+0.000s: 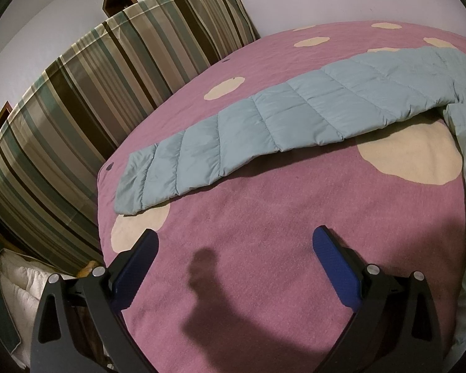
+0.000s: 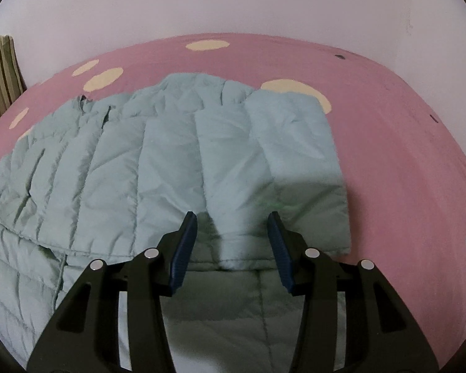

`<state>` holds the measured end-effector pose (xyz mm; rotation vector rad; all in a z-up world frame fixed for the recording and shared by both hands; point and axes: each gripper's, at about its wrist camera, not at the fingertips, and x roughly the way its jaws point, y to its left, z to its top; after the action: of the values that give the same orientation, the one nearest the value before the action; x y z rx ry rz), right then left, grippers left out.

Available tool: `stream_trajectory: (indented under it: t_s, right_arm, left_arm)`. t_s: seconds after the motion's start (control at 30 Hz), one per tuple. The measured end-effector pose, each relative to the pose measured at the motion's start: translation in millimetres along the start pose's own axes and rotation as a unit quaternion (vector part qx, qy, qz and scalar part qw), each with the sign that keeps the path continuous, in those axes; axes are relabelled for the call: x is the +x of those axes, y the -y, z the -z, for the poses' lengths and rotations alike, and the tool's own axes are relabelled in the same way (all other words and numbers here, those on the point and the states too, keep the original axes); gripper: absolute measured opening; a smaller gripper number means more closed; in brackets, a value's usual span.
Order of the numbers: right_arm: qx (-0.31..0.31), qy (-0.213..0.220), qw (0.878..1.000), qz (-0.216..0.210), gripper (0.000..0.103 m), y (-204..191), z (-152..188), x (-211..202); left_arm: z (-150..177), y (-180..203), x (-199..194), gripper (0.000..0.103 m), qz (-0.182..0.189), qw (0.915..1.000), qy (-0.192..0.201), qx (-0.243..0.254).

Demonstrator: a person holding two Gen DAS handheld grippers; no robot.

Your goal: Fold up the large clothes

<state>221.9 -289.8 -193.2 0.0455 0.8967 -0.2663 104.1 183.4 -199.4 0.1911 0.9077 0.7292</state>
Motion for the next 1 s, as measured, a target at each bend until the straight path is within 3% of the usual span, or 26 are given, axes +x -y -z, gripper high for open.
stream_trajectory:
  t_s: [0.27,0.53,0.73,0.93,0.97,1.0]
  right_arm:
    - [-0.007,-0.015,1.0,0.008,0.049,-3,6,19]
    - [-0.009,-0.009,1.0,0.01,0.05,0,9,22]
    - [-0.01,-0.008,1.0,0.011,0.05,-2,9,22]
    - [-0.012,-0.007,1.0,0.014,0.051,-2,8,22]
    - [-0.012,-0.006,1.0,0.014,0.051,-2,8,22]
    - [-0.013,-0.006,1.0,0.015,0.051,-2,8,22]
  left_arm:
    - [0,-11,0,0.099,0.028,0.9994,-0.01,-0.018]
    - [1,-66,3,0.099,0.047,0.9966,-0.02,-0.065]
    - [-9,-125,40,0.098,0.061,0.9867,-0.053,-0.141]
    - [-30,-168,82,0.097,0.123,0.9718,-0.066,-0.19]
    - [-32,-174,87,0.091,0.134,0.9686,-0.067,-0.198]
    - [-34,-181,94,0.076,0.153,0.9638,-0.065,-0.208]
